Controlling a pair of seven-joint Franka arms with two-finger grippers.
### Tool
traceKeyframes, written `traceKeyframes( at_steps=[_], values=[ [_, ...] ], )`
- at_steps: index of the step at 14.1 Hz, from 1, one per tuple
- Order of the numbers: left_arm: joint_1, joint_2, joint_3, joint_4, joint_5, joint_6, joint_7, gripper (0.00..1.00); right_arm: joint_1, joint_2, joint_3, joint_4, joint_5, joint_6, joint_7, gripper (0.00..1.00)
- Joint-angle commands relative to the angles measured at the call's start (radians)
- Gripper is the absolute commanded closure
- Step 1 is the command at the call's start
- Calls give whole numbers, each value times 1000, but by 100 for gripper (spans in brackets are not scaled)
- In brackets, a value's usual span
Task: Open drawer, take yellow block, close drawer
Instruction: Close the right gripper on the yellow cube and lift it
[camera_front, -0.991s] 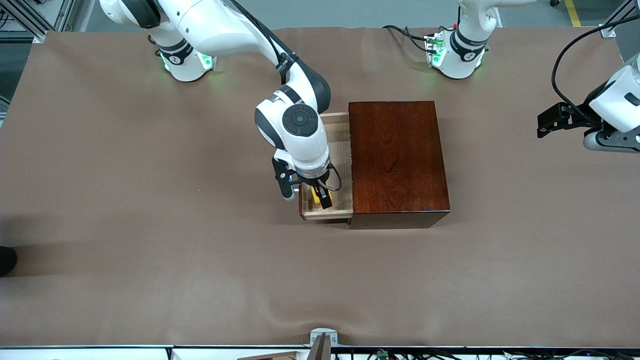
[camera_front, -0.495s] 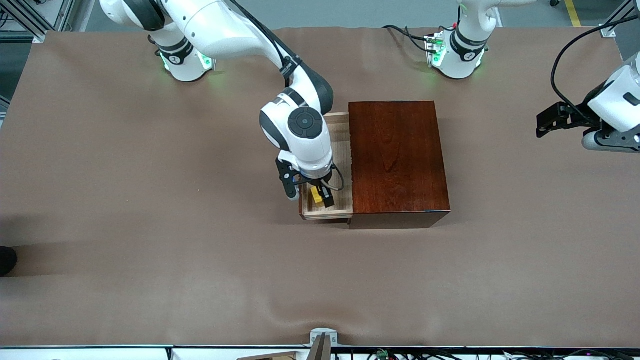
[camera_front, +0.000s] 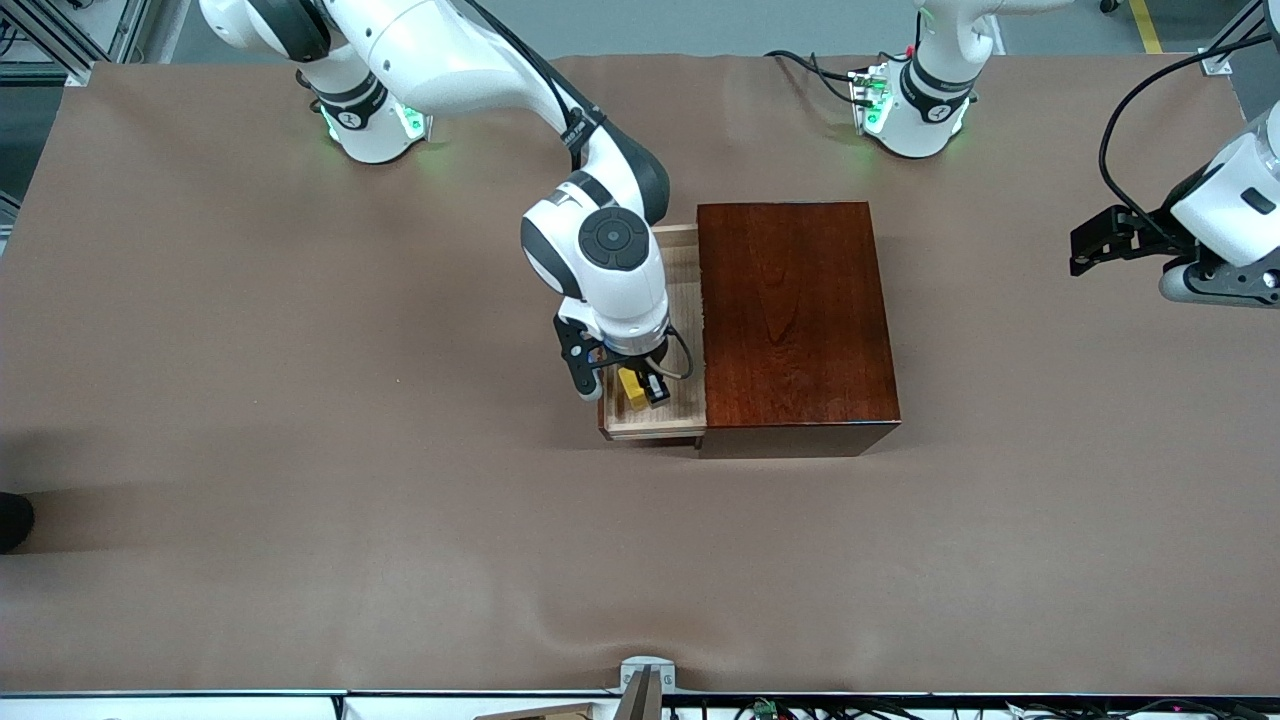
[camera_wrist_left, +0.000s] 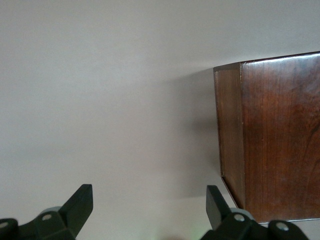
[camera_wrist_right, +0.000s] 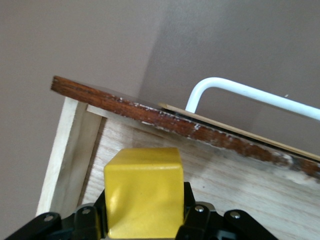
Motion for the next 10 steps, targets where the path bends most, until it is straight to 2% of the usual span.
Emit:
traceKeyframes(
  at_steps=[1, 3, 5, 7, 10],
  values=[
    [-1, 8, -2, 18, -23, -15, -24, 0, -6, -43, 5, 64, -8, -116, 9, 100],
    [-7, 13, -11, 18, -24, -8, -66, 0, -7, -49, 5, 147, -7, -234, 7, 100],
    [-7, 14, -16, 18, -27, 1, -100, 0, -18, -101, -1, 165, -7, -295, -19, 100],
    [-9, 16, -19, 18, -29, 8, -132, 0, -75, -172, 2, 155, 4, -358, -177, 100],
    [-7, 19, -28, 19, -55, 15, -170, 0, -168, -241, -1, 142, 4, -534, -496, 100]
  ],
)
